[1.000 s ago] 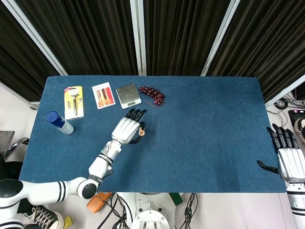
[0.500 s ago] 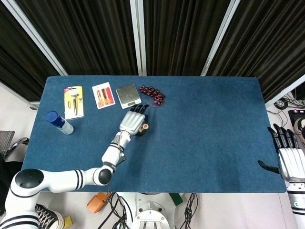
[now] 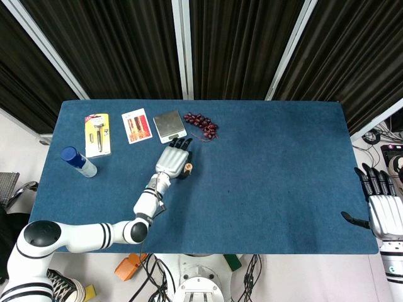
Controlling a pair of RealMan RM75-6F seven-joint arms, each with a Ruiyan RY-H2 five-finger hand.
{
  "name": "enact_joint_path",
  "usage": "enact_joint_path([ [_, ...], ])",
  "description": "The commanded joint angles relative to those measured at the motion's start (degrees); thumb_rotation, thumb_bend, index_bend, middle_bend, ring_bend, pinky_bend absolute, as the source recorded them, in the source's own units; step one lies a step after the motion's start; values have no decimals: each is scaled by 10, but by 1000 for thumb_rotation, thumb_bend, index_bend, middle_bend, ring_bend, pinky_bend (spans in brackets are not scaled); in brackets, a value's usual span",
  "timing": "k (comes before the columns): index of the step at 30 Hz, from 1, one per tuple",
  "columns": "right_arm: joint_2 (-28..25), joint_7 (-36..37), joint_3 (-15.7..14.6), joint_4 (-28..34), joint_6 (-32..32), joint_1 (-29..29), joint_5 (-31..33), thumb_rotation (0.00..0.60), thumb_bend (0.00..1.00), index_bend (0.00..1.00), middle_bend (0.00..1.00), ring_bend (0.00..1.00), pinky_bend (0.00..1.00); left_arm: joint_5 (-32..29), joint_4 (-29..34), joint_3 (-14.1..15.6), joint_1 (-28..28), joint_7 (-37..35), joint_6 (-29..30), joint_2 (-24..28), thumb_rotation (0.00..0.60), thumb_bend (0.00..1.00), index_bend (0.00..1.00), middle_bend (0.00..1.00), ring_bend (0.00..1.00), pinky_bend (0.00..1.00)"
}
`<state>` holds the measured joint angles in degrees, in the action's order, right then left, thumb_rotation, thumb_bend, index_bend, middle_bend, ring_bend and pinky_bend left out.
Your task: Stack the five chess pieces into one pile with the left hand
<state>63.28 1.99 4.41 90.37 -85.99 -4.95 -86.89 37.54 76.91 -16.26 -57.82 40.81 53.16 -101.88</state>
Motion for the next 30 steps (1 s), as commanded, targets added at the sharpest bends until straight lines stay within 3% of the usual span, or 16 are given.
enact_joint_path([
  [1,0,0,0,0,0,0,0,600,56,0,0,0,0,0,0,3,-2,-1,2,1,600,326,446,0,0,0],
  [14,-1,-1,0,1,-1,1,0,600,56,0,0,0,0,-7,1,13,-8,-6,6,3,600,318,426,0,0,0],
  [19,-2,0,1,1,-3,2,1,600,56,0,0,0,0,14,28,13,0,-22,20,21,600,317,404,0,0,0],
  [25,-11,18,0,-4,8,2,10,600,57,0,0,0,2,89,130,26,62,-83,96,93,600,269,264,0,0,0],
  [30,-14,43,0,-15,22,-2,13,600,57,0,0,0,22,218,211,88,151,-137,203,164,600,257,253,20,0,0],
])
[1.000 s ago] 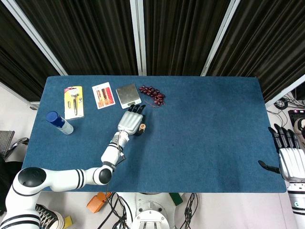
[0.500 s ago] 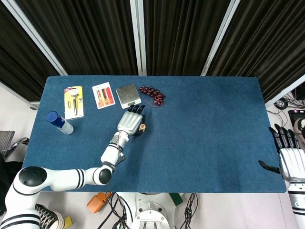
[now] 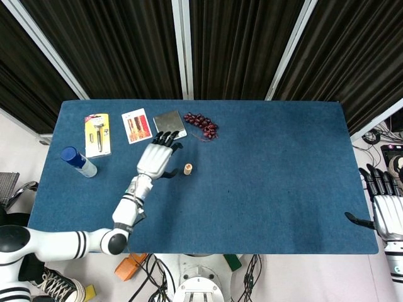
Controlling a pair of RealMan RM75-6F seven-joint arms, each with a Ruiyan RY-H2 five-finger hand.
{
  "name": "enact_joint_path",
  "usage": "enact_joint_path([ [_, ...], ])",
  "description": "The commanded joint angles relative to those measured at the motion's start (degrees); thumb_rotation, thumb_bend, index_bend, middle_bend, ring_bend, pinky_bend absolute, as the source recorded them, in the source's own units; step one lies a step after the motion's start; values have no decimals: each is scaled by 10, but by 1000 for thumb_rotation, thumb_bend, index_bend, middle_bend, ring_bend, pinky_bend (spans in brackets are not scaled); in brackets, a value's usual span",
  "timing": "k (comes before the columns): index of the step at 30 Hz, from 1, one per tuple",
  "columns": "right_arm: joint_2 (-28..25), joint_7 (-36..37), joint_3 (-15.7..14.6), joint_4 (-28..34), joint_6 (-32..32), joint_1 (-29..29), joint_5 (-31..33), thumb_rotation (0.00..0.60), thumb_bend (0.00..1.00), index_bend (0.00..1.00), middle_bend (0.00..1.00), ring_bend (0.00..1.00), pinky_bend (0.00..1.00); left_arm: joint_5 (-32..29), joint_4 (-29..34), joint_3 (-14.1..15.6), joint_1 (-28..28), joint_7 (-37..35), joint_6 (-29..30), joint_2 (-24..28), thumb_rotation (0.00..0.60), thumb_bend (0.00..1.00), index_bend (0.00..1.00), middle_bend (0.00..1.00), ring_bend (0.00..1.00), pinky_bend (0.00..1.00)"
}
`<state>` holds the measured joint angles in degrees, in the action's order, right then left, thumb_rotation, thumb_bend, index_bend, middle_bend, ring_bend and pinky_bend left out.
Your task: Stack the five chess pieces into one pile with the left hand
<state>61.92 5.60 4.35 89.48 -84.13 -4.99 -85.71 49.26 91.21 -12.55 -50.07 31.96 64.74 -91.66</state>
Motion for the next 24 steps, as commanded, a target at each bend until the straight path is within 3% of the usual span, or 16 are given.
enact_joint_path([
  [1,1,8,1,-8,3,-2,1,600,57,0,0,0,22,126,79,64,89,-56,109,73,600,255,253,24,0,0],
  [5,3,10,2,-10,1,-5,-4,600,57,0,0,0,23,205,108,108,165,-92,202,121,600,244,253,25,0,0],
  [9,2,13,-1,-10,5,-7,-9,600,56,0,0,0,22,222,110,130,228,-128,258,163,600,241,248,25,0,0],
  [14,-3,28,-5,-10,8,-11,-20,600,57,0,0,0,21,215,83,150,296,-191,287,204,600,240,215,25,0,0],
  [19,-4,39,-15,-9,6,-15,-46,600,56,0,0,0,8,226,19,181,347,-244,277,224,600,240,198,22,0,0],
  [24,-2,37,-23,-1,0,-14,-62,600,57,0,0,0,2,244,-6,189,392,-290,293,231,600,235,197,22,0,0],
])
